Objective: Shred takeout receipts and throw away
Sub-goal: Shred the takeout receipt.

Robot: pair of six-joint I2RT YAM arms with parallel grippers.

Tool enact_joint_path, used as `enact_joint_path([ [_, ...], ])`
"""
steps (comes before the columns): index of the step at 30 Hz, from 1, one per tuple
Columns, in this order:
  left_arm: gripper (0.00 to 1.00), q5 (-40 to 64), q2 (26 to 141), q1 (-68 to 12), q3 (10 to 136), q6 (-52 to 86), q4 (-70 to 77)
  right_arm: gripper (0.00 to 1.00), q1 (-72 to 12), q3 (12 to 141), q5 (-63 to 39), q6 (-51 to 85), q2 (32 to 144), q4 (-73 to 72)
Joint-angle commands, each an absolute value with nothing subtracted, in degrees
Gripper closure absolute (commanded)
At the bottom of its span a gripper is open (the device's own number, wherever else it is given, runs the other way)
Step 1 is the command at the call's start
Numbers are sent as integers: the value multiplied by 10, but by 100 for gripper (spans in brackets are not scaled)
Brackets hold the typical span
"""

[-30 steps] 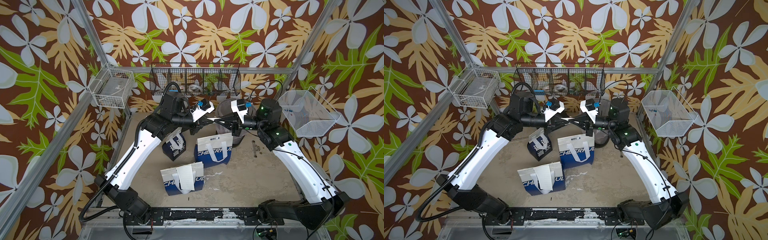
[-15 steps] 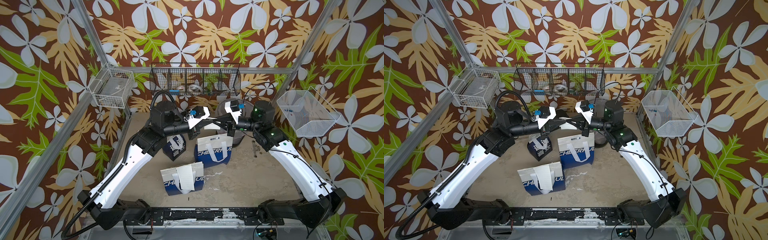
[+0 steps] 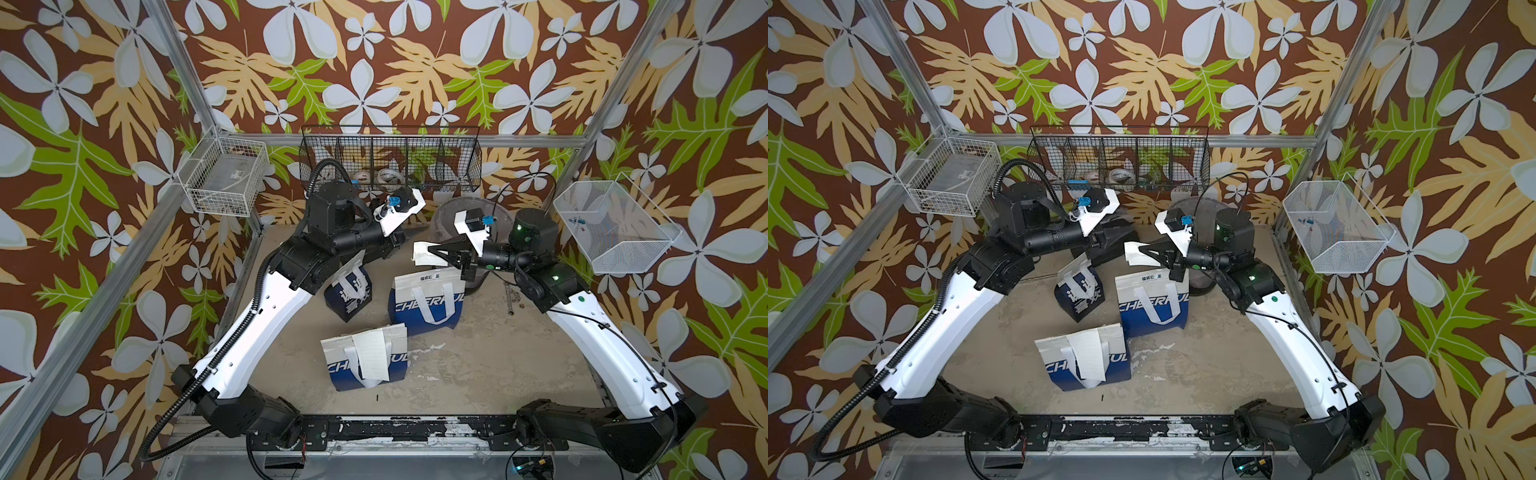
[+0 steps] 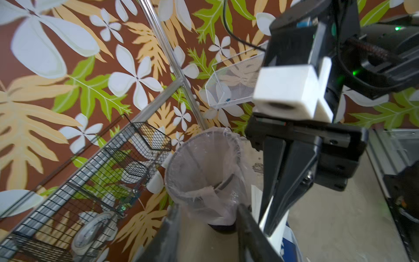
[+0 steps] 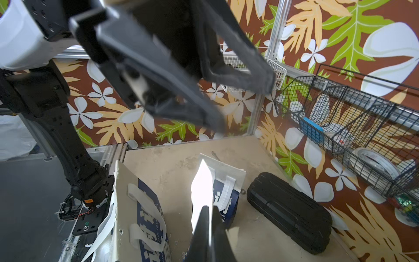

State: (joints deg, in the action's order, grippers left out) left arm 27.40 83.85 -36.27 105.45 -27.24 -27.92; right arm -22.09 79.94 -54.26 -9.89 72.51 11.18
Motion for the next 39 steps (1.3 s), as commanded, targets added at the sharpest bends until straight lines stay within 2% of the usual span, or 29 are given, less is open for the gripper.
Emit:
enact_joint_path([
  [1, 46, 332, 835, -362, 1058, -269, -350, 100, -219, 804, -582, -113, 721, 93],
  [7, 46, 383, 835, -358, 1077, -277, -398, 100, -218, 821, -601, -133, 722, 110],
  [12, 60, 369, 845, -358, 1081, -276, -401, 100, -217, 818, -621, -120, 722, 93],
  [15, 72, 397, 850, -358, 1088, -272, -398, 100, -218, 822, -626, -119, 726, 96],
  [20, 100, 402, 850, -358, 1086, -265, -379, 100, -218, 825, -636, -122, 731, 102],
  [23, 100, 410, 847, -357, 1080, -267, -377, 100, -218, 826, -632, -127, 734, 108],
  [28, 100, 384, 826, -358, 1051, -267, -342, 73, -218, 831, -617, -164, 737, 144],
  [30, 100, 371, 810, -358, 1031, -263, -314, 68, -217, 834, -606, -185, 738, 162],
  [32, 100, 374, 806, -357, 1029, -262, -311, 69, -212, 834, -609, -187, 741, 165],
  [36, 100, 374, 817, -356, 1041, -263, -332, 77, -211, 844, -623, -193, 750, 180],
  [39, 100, 367, 818, -355, 1038, -264, -334, 93, -211, 844, -625, -193, 748, 180],
])
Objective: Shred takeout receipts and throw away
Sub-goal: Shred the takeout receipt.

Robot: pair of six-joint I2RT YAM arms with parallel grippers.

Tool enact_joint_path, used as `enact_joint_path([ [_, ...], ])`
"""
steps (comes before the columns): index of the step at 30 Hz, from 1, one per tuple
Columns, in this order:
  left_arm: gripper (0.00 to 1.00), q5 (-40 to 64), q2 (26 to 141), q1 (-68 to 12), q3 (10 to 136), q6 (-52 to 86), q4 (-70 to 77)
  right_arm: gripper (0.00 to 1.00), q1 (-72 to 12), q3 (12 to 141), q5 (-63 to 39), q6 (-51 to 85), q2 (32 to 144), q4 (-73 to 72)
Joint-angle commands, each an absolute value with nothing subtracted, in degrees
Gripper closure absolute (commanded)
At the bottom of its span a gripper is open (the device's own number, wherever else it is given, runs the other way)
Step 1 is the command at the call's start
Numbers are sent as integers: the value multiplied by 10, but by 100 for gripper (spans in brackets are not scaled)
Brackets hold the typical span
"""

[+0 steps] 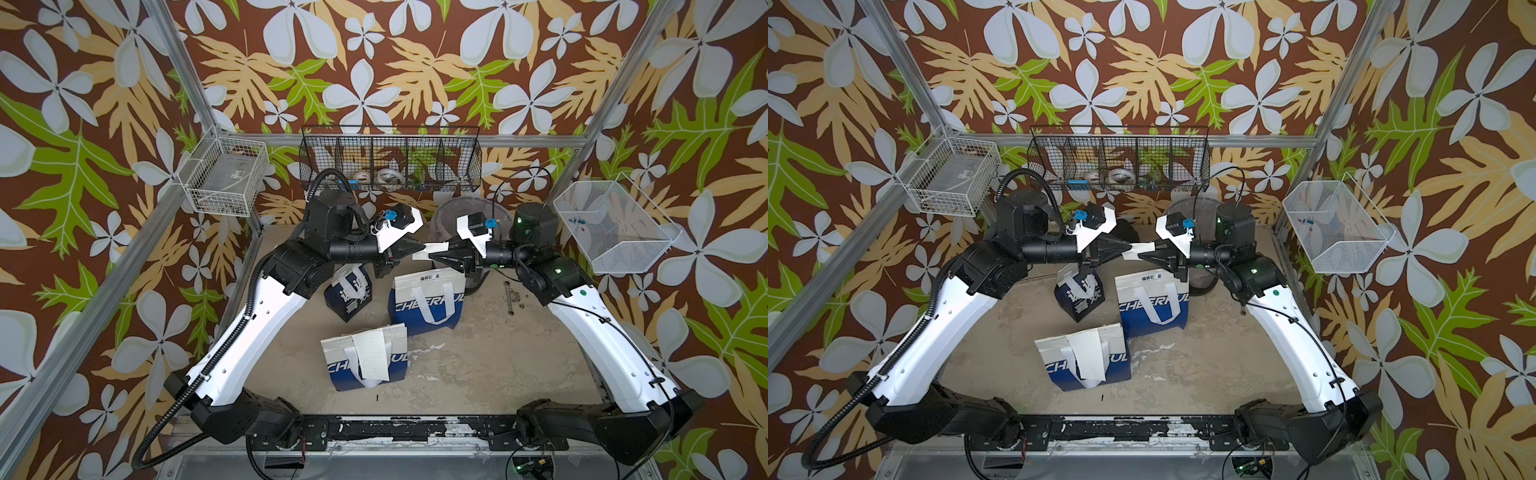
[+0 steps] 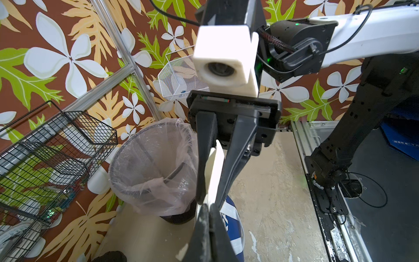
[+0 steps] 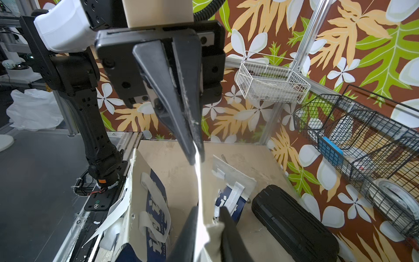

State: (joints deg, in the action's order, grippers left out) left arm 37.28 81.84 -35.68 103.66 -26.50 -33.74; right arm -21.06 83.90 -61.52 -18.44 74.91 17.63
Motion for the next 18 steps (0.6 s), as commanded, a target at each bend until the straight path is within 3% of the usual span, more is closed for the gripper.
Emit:
enact_joint_path([
  [1, 100, 362, 818, -355, 1036, -264, -333, 98, -211, 843, -628, -191, 746, 179],
  [4, 96, 350, 821, -355, 1035, -262, -333, 100, -211, 840, -628, -192, 741, 177],
  [7, 64, 369, 828, -355, 1040, -257, -335, 100, -211, 838, -631, -204, 741, 183],
  [9, 58, 388, 838, -355, 1053, -250, -339, 100, -212, 843, -638, -219, 745, 197],
  [13, 57, 427, 861, -356, 1078, -240, -353, 100, -214, 844, -642, -229, 745, 198],
  [18, 72, 457, 870, -356, 1088, -231, -354, 100, -217, 853, -634, -241, 752, 206],
])
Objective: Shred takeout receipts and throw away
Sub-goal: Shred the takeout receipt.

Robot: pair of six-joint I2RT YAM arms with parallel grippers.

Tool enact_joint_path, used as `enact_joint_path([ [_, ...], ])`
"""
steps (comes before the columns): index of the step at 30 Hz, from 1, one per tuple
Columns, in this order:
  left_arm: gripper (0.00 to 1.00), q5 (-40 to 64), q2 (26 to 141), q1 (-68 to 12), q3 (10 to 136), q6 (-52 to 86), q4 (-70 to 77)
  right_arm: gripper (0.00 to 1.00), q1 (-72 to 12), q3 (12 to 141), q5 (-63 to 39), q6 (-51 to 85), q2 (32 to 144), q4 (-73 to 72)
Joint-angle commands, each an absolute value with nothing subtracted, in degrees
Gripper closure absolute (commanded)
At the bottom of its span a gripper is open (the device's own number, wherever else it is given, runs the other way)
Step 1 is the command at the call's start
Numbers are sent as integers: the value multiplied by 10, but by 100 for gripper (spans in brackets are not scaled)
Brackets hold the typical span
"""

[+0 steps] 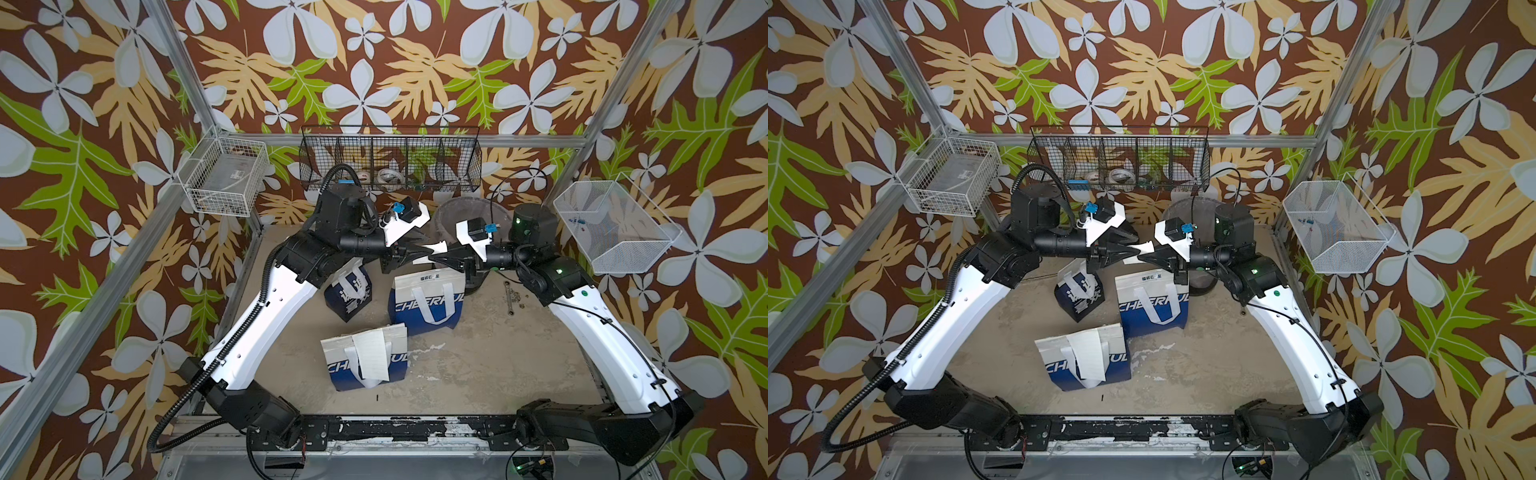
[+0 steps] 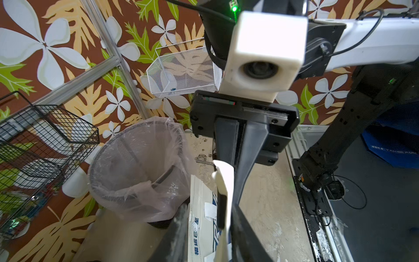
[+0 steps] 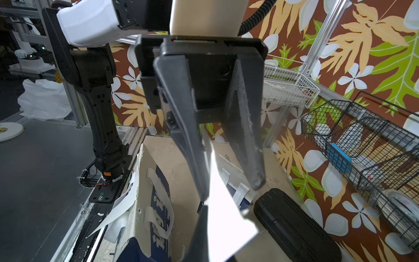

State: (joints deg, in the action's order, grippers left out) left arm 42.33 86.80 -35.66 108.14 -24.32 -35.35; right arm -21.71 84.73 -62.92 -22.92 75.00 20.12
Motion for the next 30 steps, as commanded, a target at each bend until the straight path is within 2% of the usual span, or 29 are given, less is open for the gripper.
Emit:
enact_joint_path([
  [1, 72, 459, 872, -357, 1087, -229, -354, 100, -220, 853, -635, -237, 752, 200],
  [3, 76, 459, 877, -359, 1089, -229, -357, 100, -226, 853, -628, -236, 752, 195],
  [5, 84, 460, 882, -361, 1094, -227, -358, 100, -231, 855, -618, -238, 755, 197],
  [9, 92, 466, 887, -364, 1099, -225, -360, 100, -231, 856, -606, -239, 758, 198],
  [11, 99, 469, 889, -365, 1099, -224, -360, 100, -232, 858, -597, -238, 760, 196],
  [14, 100, 446, 890, -365, 1101, -225, -360, 100, -237, 858, -582, -237, 758, 194],
  [17, 100, 382, 883, -366, 1095, -214, -330, 100, -245, 848, -540, -237, 749, 186],
  [19, 100, 300, 876, -373, 1082, -199, -301, 100, -262, 832, -481, -241, 735, 169],
  [25, 100, 103, 908, -428, 1107, -213, -335, 100, -328, 786, -316, -282, 693, 103],
  [30, 100, 14, 933, -435, 1131, -206, -361, 100, -368, 742, -242, -326, 649, 39],
])
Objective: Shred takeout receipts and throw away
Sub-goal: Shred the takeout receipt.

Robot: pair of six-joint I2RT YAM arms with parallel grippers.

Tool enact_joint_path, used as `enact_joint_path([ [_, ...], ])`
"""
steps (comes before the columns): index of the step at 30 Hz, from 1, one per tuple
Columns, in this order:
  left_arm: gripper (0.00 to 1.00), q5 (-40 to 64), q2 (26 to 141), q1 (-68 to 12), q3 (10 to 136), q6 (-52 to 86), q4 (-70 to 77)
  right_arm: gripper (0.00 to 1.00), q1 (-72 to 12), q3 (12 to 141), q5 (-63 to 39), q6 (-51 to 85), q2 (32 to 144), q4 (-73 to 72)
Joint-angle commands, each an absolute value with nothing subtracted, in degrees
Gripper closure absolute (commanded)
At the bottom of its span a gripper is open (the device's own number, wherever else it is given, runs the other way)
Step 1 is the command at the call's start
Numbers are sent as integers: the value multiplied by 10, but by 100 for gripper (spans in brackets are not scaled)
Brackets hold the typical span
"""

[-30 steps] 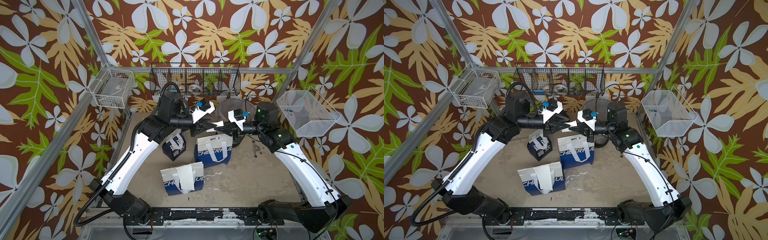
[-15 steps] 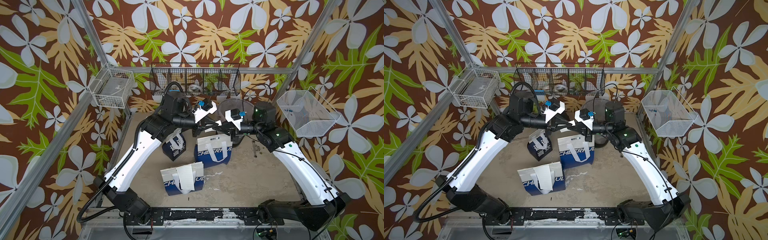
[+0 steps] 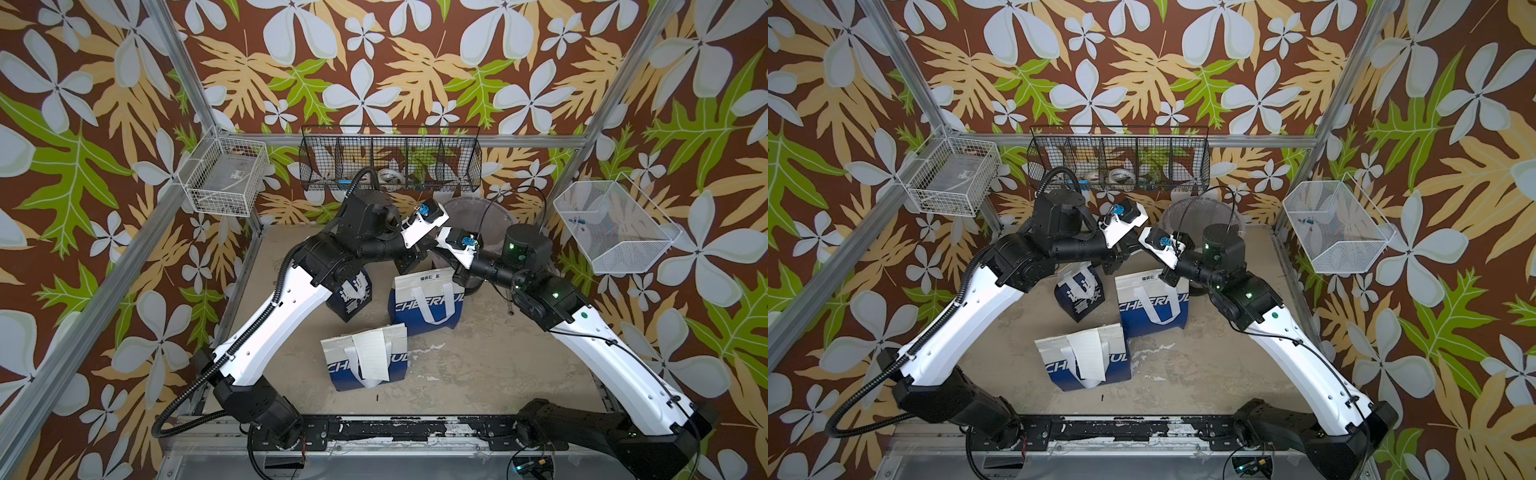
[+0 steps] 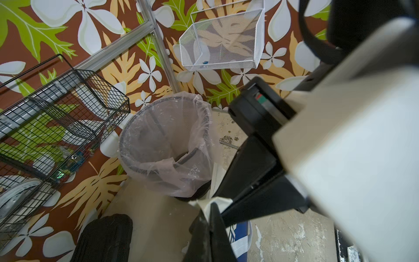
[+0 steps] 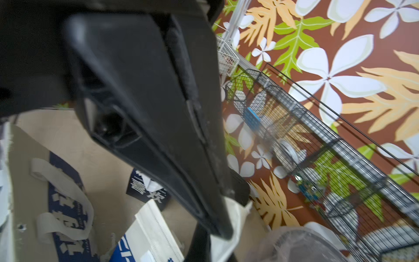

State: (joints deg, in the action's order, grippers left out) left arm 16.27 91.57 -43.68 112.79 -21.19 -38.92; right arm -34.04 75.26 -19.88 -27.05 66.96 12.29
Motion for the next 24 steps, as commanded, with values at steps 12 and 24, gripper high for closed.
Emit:
enact_joint_path([
  [12, 100, -47, 964, -427, 1161, -164, -364, 100, -394, 683, -167, -361, 586, -34],
  [24, 100, 120, 895, -385, 1054, -112, -172, 100, -115, 767, -301, -149, 675, 58],
])
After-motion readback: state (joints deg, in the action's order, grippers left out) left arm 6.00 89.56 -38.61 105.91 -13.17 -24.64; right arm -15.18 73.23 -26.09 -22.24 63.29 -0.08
